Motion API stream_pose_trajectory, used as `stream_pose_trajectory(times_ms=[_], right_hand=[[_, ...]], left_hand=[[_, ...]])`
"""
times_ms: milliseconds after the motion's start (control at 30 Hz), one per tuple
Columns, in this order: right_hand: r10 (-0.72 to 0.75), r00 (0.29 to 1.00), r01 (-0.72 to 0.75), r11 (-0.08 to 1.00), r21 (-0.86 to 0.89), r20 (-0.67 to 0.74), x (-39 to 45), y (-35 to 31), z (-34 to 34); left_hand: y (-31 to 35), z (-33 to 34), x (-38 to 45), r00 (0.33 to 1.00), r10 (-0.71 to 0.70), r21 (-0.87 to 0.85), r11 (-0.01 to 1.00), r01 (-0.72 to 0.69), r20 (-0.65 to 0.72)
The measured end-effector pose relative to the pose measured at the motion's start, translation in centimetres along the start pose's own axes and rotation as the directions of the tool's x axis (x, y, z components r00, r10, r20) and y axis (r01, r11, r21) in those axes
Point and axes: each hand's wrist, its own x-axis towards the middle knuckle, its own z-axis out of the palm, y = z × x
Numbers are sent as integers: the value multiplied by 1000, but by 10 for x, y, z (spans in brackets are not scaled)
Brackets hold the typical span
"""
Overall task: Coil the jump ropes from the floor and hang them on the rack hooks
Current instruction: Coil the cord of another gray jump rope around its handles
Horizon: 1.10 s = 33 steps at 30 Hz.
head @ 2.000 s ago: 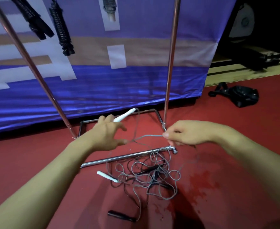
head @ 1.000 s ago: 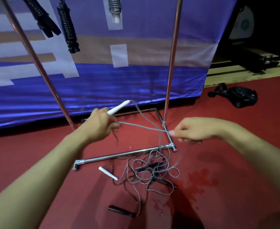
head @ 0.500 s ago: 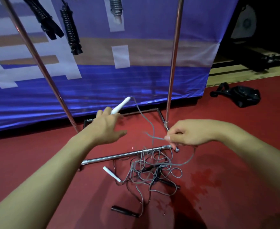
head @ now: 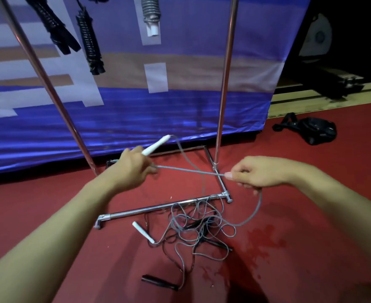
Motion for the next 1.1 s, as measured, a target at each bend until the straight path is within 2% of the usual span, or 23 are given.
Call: stream_pose_trajectory(times_ms=[67, 100, 200, 300, 367, 433, 500, 567, 633, 733, 767, 867, 967, 1033, 1100], right_hand=[[-29, 999, 30, 998, 48, -16, -1, 2, 3], [-68, 997, 69, 996, 47, -25, 0, -3, 7], [-238, 959, 222, 968, -116, -155, 9, -32, 18], [-300, 916, 255, 948, -189, -266, 18, -45, 22], [-290, 930, 265, 955, -137, -226, 16, -46, 23], [-231, 966, 221, 971, -87, -116, 12, -39, 21], [-95, 995, 90, 979, -183, -18, 12, -23, 10], [0, 1000, -2, 972, -235, -10, 11, -4, -2], [-26, 998, 18, 987, -162, -49, 6, 2, -8], [-160, 983, 161, 987, 8, -95, 1, -18, -3], [-205, 969, 210, 977, 20, -139, 3, -26, 1], [-306, 911, 294, 952, -85, -277, 13, -44, 13], [-329, 892, 307, 944, -117, -310, 19, -53, 20], [-314, 892, 298, 949, -99, -325, 17, -54, 19], [-282, 898, 296, 955, -10, -337, 14, -52, 15]], left_hand=[[-3, 1, -9, 994, -62, -8, 998, 63, 85], [6, 2, -12, 992, -45, -40, 998, 50, 114], [42, 6, -11, 986, 112, -190, 978, -88, 121], [67, 7, -11, 974, 209, -274, 945, -180, 83], [65, 6, -13, 964, 263, -304, 921, -245, 21], [48, 3, -11, 959, 272, -260, 923, -282, -74], [20, -3, -6, 975, 175, -184, 963, -199, -140], [-8, -6, -5, 990, 47, -118, 991, -62, -132], [-21, 0, -5, 996, -8, -54, 999, 3, -85], [-10, 6, -7, 998, -57, -25, 998, 57, -13], [-1, 4, -8, 999, -41, -71, 997, 41, -5], [36, 0, -9, 995, 95, -290, 953, -93, -8], [63, 8, -8, 970, 239, -315, 919, -239, -37], [60, 11, -7, 965, 236, -323, 910, -260, -112], [53, 10, -7, 963, 207, -321, 913, -253, -171]])
